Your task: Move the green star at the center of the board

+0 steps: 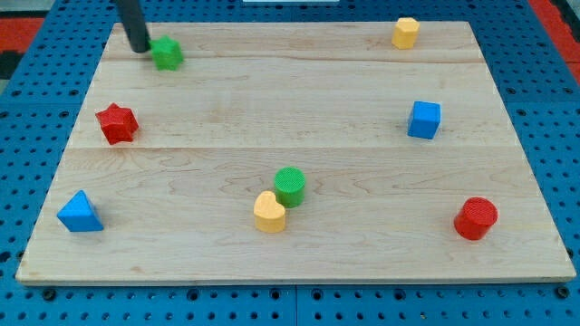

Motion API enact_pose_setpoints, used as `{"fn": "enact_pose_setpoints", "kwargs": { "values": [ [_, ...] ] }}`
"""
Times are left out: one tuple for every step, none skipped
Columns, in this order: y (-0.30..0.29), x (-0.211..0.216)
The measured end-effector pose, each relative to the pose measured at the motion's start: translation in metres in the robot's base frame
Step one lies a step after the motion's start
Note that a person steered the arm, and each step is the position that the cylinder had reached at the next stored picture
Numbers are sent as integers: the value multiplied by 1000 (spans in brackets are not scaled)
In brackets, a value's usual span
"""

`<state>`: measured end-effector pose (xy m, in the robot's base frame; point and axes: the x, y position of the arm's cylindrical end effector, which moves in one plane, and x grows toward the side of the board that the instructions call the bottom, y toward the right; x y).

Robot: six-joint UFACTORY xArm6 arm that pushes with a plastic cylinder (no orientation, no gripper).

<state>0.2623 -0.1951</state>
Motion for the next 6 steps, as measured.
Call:
{"fn": "enact_pose_setpoints", "kwargs": {
  "values": [
    [36, 2],
    [65, -8],
    [88, 42],
    [84, 64],
    [66, 55],
    [81, 96]
  ]
}}
